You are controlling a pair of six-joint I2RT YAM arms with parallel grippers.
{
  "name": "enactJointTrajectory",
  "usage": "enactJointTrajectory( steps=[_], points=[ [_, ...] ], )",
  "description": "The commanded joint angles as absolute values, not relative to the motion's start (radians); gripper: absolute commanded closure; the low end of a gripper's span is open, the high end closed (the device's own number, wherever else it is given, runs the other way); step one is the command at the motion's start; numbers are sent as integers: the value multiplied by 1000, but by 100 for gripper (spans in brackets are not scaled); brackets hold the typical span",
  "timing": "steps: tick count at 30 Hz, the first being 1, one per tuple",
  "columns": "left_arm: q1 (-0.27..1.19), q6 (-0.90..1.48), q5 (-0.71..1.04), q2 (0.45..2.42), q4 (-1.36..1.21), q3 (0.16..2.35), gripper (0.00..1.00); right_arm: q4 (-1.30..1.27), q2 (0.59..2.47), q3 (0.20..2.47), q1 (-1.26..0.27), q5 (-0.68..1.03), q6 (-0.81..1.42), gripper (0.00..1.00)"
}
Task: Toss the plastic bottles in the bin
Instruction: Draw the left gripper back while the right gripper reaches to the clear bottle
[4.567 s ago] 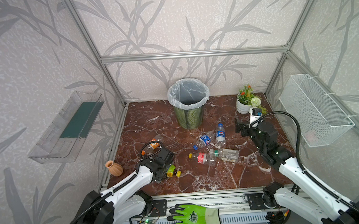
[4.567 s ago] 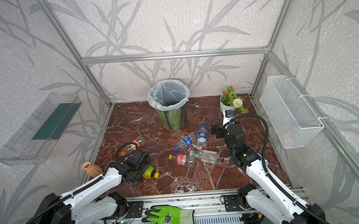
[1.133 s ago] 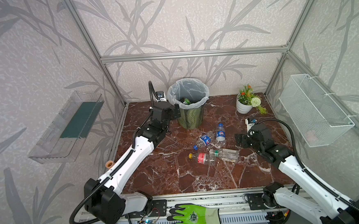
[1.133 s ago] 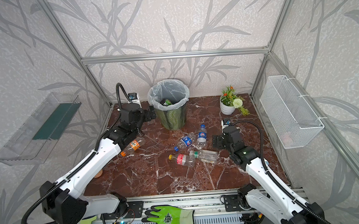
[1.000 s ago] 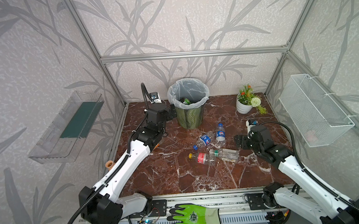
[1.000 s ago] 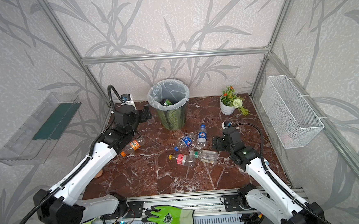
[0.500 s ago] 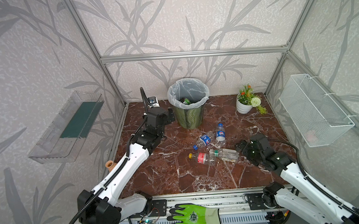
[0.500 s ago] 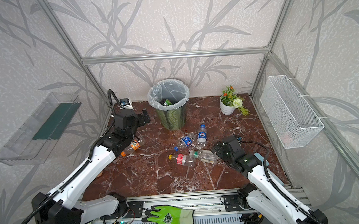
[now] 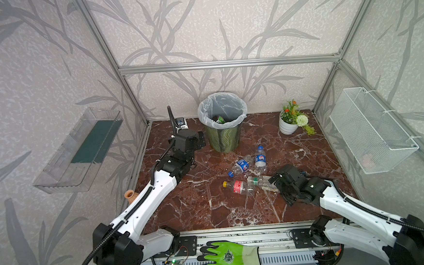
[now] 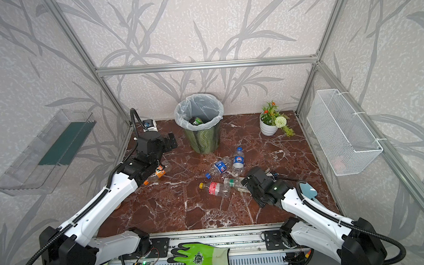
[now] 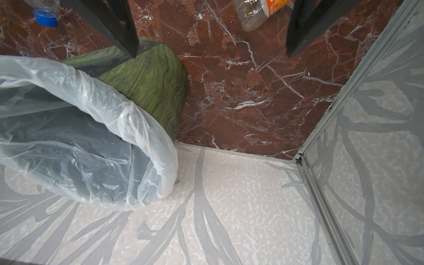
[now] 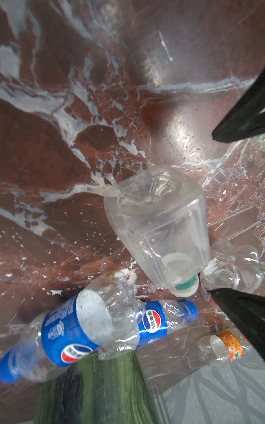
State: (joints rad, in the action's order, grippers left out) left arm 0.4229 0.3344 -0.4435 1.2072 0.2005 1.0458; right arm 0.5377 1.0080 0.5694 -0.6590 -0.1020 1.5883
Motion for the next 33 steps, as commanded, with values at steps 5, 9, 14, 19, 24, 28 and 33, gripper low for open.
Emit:
enactJointTrajectory(
  steps=[5, 9, 14, 19, 24, 28, 33],
  points=[
    [411, 351, -454, 1169, 213, 1019, 1, 523, 1105, 620, -665, -187, 1671, 1],
    [412, 363, -448, 1160, 214, 1002, 1, 510, 1158, 646, -664, -183, 1682, 1],
    [411, 370, -440, 1154, 226, 995, 1, 498, 1204, 665, -665, -184, 1704, 1],
    [411, 374, -439, 1151, 227, 983, 1, 460, 1259, 673, -664, -175, 1726, 1],
    [412, 377, -442, 1146, 231, 975, 1, 452, 1313, 680, -660, -175, 1737, 0],
    [411, 374, -446, 1139, 233, 965, 1, 455, 1336, 681, -642, -182, 1738, 0],
    [411, 371, -452, 1134, 238, 960, 1, 469, 1336, 663, -615, -203, 1743, 3]
  ],
)
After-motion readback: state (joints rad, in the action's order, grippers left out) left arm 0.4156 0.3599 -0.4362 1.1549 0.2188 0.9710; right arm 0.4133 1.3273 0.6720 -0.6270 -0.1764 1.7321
